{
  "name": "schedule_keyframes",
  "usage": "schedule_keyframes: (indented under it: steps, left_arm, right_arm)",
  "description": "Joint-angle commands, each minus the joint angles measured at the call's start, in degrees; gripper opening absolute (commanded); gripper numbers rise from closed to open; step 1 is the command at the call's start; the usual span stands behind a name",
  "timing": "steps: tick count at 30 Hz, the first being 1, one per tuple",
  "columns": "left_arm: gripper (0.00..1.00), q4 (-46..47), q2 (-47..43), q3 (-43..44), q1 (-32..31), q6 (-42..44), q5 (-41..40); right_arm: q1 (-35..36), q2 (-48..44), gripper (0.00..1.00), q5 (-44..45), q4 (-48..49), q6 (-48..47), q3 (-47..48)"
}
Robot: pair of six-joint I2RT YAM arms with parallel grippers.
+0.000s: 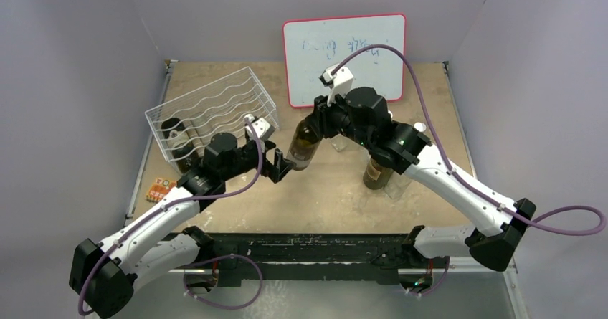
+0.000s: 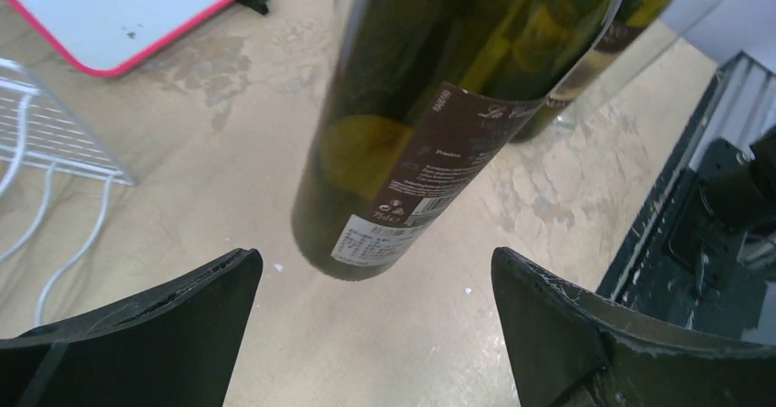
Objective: Put the wine bottle on the wine rack
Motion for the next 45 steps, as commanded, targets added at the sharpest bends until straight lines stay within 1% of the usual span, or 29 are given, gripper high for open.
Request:
schedule_keyframes:
  steps: [1,3,5,7,8,9,11,14,17,22,26,29,32,33,34,36,39,40,42,44,45]
  left_arm:
    - [0.97,1.5,0.9,0.4,-0.3,3.6,6.8]
    - [0.98,1.9,0.7,0.6,-0.3,5.0,7.2]
    - [0.99,1.7,0.7,1.1,-0.2,8.0,9.2]
    - [1.0,0.1,1.8,1.5,-0.2,14.3,11.0]
    - [1.0,-1.7,2.7,2.4,-0.2,18.1,10.5]
    - [1.0,-3.2,4.1,3.3,-0.2,19.9,9.3]
    - [1.0,-5.2,6.2,5.5,-0.1,21.9,8.0]
    - [1.0,-5.4,8.0,7.5,-0.1,23.1,9.1]
    - [1.0,-1.4,7.4,7.3,-0.1,19.8,12.8]
    - [1.0,12.0,4.4,1.7,-0.1,9.9,17.1]
    - [1.0,23.5,4.1,-1.4,-0.2,1.8,21.2]
    - [0.97,26.0,3.9,-1.9,-0.2,1.1,23.3]
    - [0.89,25.8,2.8,-2.3,-0.2,2.6,25.6]
    - [0.84,25.9,2.3,-2.2,-0.2,3.0,26.4]
    - [0.76,25.8,2.0,-2.0,-0.2,3.2,27.1]
    - [0.51,24.6,1.6,-1.1,-0.2,4.4,27.1]
    - [0.2,19.7,1.0,1.9,-0.2,9.4,26.9]
    - [0.02,17.1,0.9,3.0,-0.2,12.0,27.2]
    - [0.0,8.9,0.6,6.0,-0.2,18.8,26.9]
    - [0.0,4.3,0.4,8.6,-0.2,24.8,23.8]
    - [0.0,2.2,0.4,9.7,-0.2,27.2,21.9]
  right_arm:
    - [0.0,-0.5,0.0,-6.0,5.2,2.2,6.7]
    - [0.0,-0.2,0.0,-7.8,4.2,2.7,8.3]
    - [0.0,-0.3,0.0,-8.7,3.6,3.5,9.2]
    - [0.0,-0.9,0.0,-10.6,4.6,4.7,9.1]
    - [-0.1,-1.1,0.0,-11.9,5.5,5.4,9.1]
    - [0.0,-1.2,0.0,-12.9,6.2,6.0,9.3]
    - [0.0,-1.1,0.0,-14.9,7.2,6.8,10.0]
    - [-0.1,-1.4,0.0,-17.0,8.1,7.0,10.2]
    - [-0.1,-2.1,0.0,-17.4,8.0,7.0,9.7]
    - [-0.1,-4.8,0.0,-19.3,9.8,7.4,7.8]
    - [-0.1,-6.4,0.0,-21.7,11.8,8.3,6.7]
    - [-0.1,-7.4,0.0,-21.4,11.5,8.4,6.9]
    - [-0.1,-8.8,0.0,-21.1,11.0,8.4,7.1]
    - [0.0,-9.2,0.0,-21.1,10.8,8.4,7.0]
    - [-0.1,-9.6,0.0,-20.9,10.6,8.3,6.9]
    - [-0.1,-10.2,0.0,-21.0,10.2,8.1,6.6]
    - [-0.1,-10.7,0.0,-22.8,9.3,7.3,6.1]
    - [0.0,-10.9,0.0,-24.5,9.0,6.5,5.7]
    - [-0.1,-11.7,0.16,-27.6,8.3,4.9,4.3]
    - [0.0,-13.0,0.32,-27.6,6.8,3.6,2.5]
    - [-0.1,-13.6,0.43,-27.0,5.8,3.3,1.8]
